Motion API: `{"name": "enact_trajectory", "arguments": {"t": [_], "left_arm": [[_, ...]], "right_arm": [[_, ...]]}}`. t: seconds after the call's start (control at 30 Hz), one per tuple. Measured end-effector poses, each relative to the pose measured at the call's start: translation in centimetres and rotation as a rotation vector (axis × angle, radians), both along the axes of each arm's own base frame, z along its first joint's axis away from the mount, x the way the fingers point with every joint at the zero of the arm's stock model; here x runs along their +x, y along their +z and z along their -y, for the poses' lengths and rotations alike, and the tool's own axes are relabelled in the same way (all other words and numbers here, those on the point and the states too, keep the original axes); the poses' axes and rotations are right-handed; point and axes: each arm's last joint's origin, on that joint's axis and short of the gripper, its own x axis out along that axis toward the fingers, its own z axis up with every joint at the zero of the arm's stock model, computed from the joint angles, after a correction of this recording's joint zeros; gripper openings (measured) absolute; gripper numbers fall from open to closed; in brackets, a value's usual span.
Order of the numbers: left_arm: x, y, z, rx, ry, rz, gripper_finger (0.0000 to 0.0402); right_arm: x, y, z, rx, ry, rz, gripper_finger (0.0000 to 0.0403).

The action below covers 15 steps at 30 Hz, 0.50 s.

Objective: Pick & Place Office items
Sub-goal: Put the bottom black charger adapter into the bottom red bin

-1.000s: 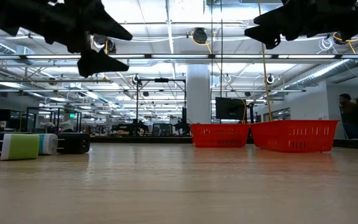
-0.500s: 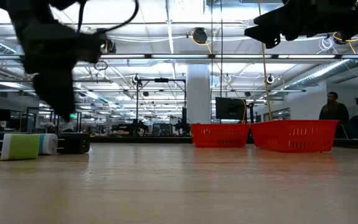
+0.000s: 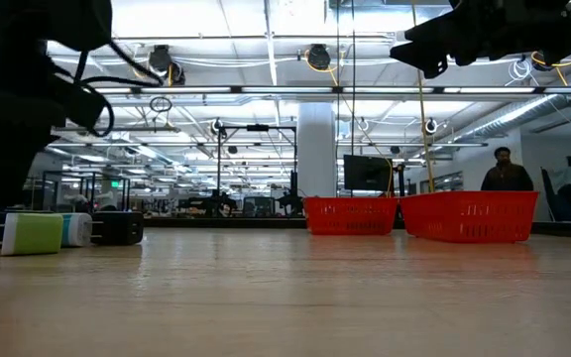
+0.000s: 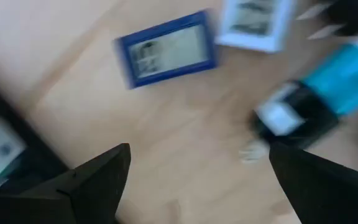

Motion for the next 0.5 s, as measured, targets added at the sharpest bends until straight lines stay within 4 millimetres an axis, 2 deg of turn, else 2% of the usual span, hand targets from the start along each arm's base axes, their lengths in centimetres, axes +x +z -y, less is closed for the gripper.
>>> {"name": "enact_trajectory", "arguments": {"t": [0.17,0.5], "left_arm": [[-0.8,0.2,-0.3,0.060,0.095,-0.069,0.0388],[-0.8,-0.9,-0.4,0.067,0.132,-0.023,0.0388]], "right_arm": [[0.0,0.0,0.0,0.000,0.000,0.000,0.0254],[0.0,0.0,0.0,0.001,0.000,0.000,0.0254]]}}
